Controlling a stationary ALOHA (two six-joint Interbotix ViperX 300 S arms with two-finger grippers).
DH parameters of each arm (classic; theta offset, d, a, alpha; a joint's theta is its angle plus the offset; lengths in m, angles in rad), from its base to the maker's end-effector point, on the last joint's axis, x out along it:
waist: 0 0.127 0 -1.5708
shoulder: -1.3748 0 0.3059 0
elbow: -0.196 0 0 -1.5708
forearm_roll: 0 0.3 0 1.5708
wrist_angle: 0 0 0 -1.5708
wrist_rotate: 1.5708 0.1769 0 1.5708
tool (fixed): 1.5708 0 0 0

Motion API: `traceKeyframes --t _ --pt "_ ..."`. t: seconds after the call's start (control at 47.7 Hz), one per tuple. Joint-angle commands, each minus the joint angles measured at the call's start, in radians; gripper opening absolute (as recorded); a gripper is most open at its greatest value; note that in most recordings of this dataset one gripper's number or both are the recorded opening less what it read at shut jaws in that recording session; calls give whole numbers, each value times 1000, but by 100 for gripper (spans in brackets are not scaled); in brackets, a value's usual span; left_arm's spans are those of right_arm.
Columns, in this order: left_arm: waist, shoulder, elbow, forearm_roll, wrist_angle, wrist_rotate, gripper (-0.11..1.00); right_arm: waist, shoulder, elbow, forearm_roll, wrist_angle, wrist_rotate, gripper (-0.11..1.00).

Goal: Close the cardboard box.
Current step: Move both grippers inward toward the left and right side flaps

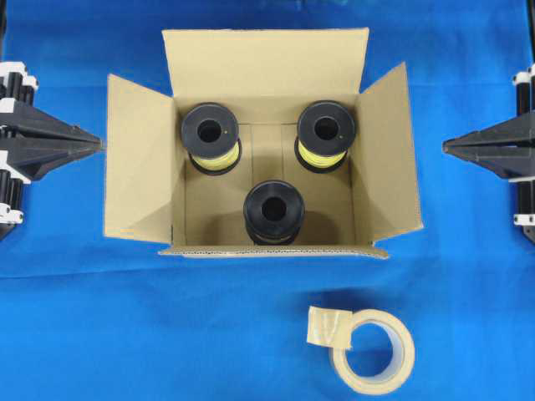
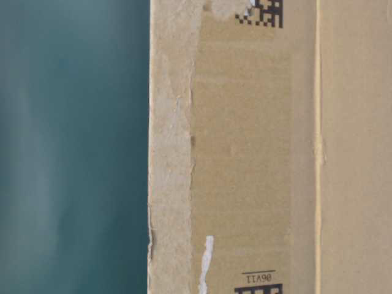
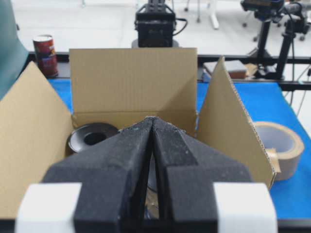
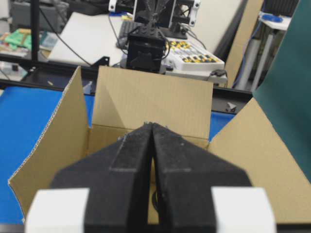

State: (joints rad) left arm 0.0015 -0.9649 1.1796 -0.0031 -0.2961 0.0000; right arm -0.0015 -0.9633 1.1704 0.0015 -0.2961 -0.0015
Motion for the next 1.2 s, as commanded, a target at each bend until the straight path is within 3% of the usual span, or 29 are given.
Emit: traceKeyframes --t 0.0,0.168,0.357,0.608,0.818,1.175 --pt "-6 2 -15 -28 21 6 0 -2 2 -20 3 6 5 1" --pt "-8 -41 -21 -28 109 6 0 -2 -37 -52 9 155 17 1" --pt "-8 -126 -37 -26 307 8 0 -2 -94 -71 11 347 43 1" --pt "-6 -166 -12 -26 502 12 0 -2 -83 -52 11 491 55 1" --pt "-2 -135 35 -26 534 11 0 -2 -23 11 11 492 55 1" --pt "-2 -32 114 -26 428 0 0 -5 147 75 12 370 57 0"
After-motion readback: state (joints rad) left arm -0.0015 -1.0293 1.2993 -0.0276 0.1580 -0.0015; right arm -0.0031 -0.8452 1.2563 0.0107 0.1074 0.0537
